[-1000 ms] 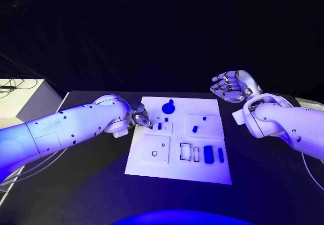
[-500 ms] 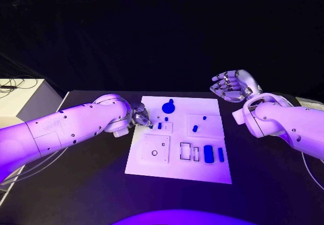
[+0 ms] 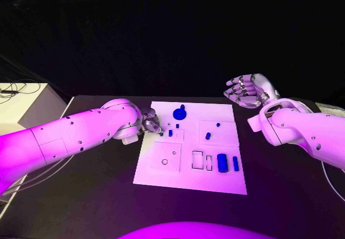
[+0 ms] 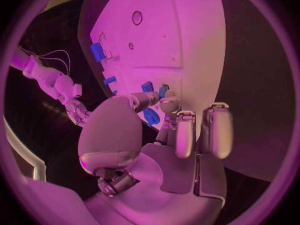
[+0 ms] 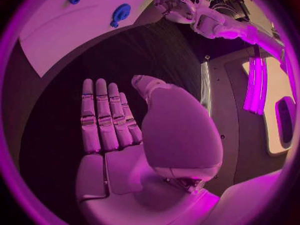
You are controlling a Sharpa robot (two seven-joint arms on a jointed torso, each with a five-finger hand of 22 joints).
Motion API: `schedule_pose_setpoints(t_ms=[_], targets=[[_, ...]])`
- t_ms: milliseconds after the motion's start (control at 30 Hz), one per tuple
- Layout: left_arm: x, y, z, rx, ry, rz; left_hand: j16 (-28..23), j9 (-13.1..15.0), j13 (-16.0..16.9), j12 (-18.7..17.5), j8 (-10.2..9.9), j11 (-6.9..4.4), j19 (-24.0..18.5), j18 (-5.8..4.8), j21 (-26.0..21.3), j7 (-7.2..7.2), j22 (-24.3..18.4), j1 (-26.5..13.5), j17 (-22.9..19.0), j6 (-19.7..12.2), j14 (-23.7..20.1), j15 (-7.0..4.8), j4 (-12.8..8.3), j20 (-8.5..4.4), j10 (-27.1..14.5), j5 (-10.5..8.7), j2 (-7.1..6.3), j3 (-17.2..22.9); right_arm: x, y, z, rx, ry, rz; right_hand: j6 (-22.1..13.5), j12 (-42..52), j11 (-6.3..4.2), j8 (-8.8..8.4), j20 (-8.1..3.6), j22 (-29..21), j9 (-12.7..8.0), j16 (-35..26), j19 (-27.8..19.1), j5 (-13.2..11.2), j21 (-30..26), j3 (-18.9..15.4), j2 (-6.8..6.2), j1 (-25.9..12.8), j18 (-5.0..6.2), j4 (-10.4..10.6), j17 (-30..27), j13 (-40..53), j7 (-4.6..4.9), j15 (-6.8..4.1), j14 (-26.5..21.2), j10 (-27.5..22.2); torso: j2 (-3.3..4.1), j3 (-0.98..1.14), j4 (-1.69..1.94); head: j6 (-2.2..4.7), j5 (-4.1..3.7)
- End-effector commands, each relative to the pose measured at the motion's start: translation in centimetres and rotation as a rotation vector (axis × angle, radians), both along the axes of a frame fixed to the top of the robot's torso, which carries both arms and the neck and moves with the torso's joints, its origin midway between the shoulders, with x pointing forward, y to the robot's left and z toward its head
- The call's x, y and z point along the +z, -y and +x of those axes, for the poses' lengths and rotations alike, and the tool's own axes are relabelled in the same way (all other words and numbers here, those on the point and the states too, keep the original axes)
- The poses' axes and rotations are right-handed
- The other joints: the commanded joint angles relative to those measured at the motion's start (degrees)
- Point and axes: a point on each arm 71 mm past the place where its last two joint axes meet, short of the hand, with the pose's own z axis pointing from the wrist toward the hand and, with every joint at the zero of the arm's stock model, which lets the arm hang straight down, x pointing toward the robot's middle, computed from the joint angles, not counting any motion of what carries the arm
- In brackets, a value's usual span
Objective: Assemble the parts on the task board
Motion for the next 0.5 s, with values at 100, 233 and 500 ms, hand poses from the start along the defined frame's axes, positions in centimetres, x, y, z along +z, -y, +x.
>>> schedule_pose_setpoints(t_ms=[100, 233, 500], targets=[[-0.8, 0.88, -0.42, -0.035, -0.035, 0.008, 0.14, -0.14, 0.15, -0.16, -0.12, -0.08, 0.56, -0.32, 0.2, -0.29, 4.33, -0.48, 14.92, 0.55, 5.9, -0.52, -9.74, -0.03, 0.67, 0.33, 0.4, 10.2, -0.02, -0.2, -0.07, 0.019, -0.003, 0.002, 0.0, -0.19, 0.34, -0.22, 0.17, -0.19, -0.07, -0.27, -0.23, 0.44, -0.14, -0.16, 0.15, -0.51, 0.74, -0.13, -0.13, -0.15, 1.22, 0.32, 0.04, -0.03, 0.08, -0.07, -0.04, 0.08, -0.06], [-0.95, 1.03, -0.39, -0.036, -0.036, 0.009, 0.12, -0.08, 0.1, -0.17, -0.09, -0.1, 0.57, -0.32, 0.21, -0.32, 4.35, -0.75, 14.89, 0.58, 5.89, -0.54, -9.67, -0.04, 0.75, 0.46, 0.27, 10.12, -0.01, -0.24, -0.1, 0.021, -0.003, 0.003, 0.0, -0.22, 0.36, -0.25, 0.18, -0.32, -0.08, -0.34, -0.24, 0.55, -0.14, -0.18, 0.16, -0.53, 0.74, -0.15, -0.19, -0.25, 1.23, 0.34, 0.03, -0.06, 0.07, -0.07, 0.01, 0.05, -0.15], [-1.1, 1.06, -0.46, -0.046, -0.041, 0.02, 0.21, 0.25, 0.36, 0.05, 0.29, -0.36, 0.71, -0.37, 0.29, -0.67, 4.53, -1.75, 15.04, 0.93, 5.94, -0.7, -9.61, -0.13, 1.29, 1.28, -0.43, 9.62, 0.0, -0.24, -0.15, 0.022, -0.003, 0.004, -0.02, -0.26, 0.38, -0.3, 0.2, -0.51, -0.12, -0.44, -0.27, 0.7, -0.14, -0.2, 0.18, -0.55, 0.73, -0.19, -0.3, -0.39, 1.25, 0.36, 0.01, -0.1, 0.04, -0.12, 0.05, -0.17, -0.25]])
